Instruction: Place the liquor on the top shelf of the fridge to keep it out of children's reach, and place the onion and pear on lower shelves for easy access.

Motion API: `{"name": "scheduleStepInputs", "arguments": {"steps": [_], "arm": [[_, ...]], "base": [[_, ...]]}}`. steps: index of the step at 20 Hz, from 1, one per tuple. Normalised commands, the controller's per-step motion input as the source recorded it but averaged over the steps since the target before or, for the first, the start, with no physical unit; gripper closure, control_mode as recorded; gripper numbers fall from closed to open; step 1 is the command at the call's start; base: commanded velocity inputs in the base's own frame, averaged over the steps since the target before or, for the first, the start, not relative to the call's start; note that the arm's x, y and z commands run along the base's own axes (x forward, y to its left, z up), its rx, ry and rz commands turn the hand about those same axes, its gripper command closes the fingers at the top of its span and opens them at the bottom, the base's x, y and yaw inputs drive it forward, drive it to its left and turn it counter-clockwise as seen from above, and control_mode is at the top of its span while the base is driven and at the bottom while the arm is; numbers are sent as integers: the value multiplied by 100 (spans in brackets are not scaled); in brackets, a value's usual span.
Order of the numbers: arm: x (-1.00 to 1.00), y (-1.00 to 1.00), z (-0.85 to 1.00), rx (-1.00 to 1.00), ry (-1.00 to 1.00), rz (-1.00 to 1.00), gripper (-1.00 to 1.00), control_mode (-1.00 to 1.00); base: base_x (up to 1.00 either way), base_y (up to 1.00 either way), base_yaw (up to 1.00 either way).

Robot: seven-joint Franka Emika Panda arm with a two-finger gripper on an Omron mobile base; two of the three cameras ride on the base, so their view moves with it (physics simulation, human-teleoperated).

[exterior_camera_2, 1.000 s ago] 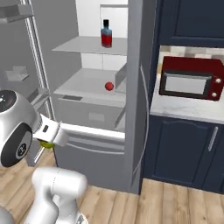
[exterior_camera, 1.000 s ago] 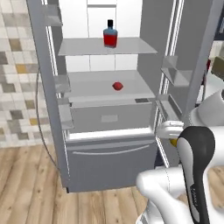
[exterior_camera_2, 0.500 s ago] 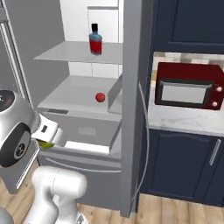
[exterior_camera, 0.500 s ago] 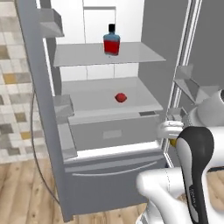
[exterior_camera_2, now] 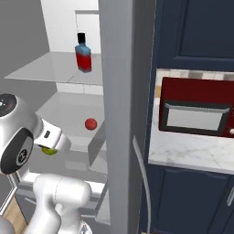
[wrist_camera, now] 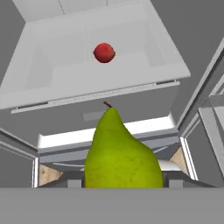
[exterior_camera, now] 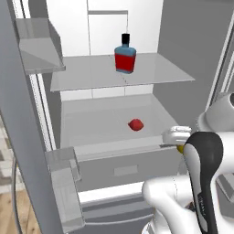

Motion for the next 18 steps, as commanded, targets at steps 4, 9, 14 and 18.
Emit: {"name": "scheduleStepInputs", "arguments": {"steps": [4,9,14,18], "arm": [[0,0,0,0,0,0,100,100],[7,13,-6,-2,0,0,100,-100],[43,51,-43,-6,0,0,100,-100],[56,38,-46,-3,0,0,100,-100]], "base": [[44,43,0],[28,49,0],[0,0,0],[0,0,0]]}}
